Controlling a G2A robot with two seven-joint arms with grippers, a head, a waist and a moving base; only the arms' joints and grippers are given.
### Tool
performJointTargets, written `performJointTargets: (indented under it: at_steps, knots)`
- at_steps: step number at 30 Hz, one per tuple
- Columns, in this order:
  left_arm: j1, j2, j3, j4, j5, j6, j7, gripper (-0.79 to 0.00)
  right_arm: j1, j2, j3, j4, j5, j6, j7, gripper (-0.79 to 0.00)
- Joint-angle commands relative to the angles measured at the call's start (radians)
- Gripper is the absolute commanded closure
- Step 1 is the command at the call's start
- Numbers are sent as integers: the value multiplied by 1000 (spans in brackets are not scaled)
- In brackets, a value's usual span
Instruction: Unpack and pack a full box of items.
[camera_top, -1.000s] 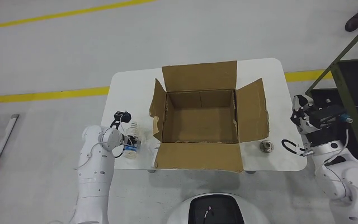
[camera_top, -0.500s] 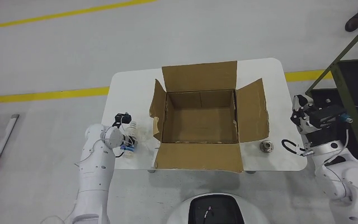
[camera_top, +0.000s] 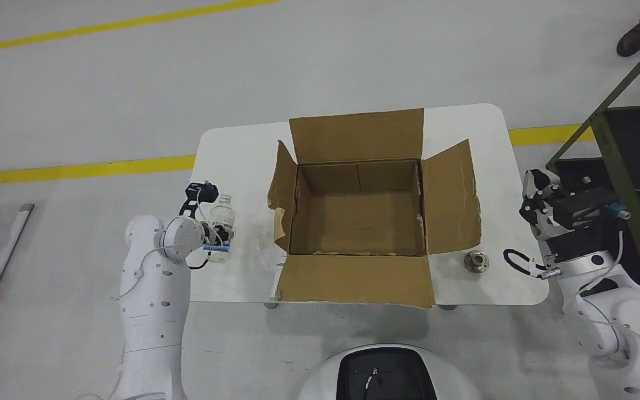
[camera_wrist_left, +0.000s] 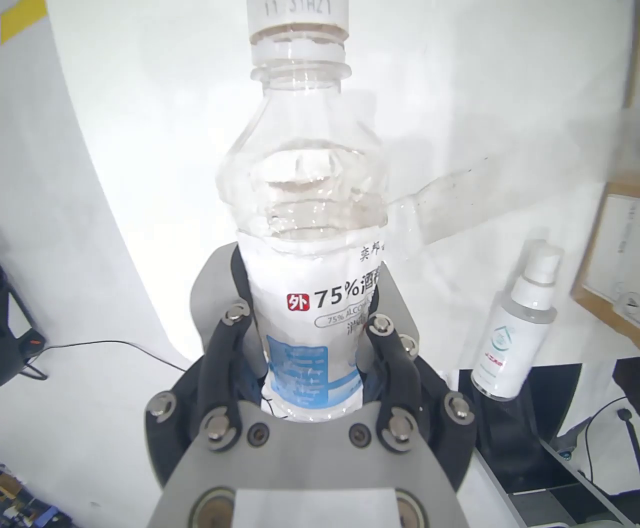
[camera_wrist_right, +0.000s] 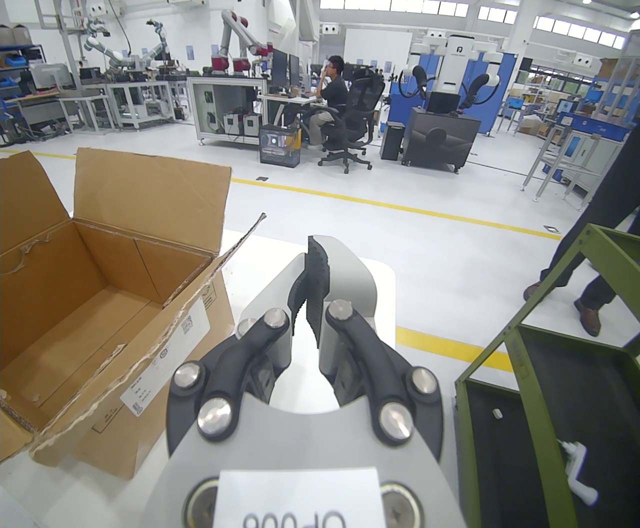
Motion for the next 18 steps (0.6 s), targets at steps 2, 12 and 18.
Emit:
performJointTargets:
  at_steps: [2,12,18]
  knots:
    - [14,9,-52,-117,-67,3,-42,0,0,0,0,0,0,0,0,0]
    - [27,27,-151,-332,-219,21,-109,0,0,0,0,0,0,0,0,0]
    - [27,27,-151,-332,-219,21,-109,0,0,0,0,0,0,0,0,0]
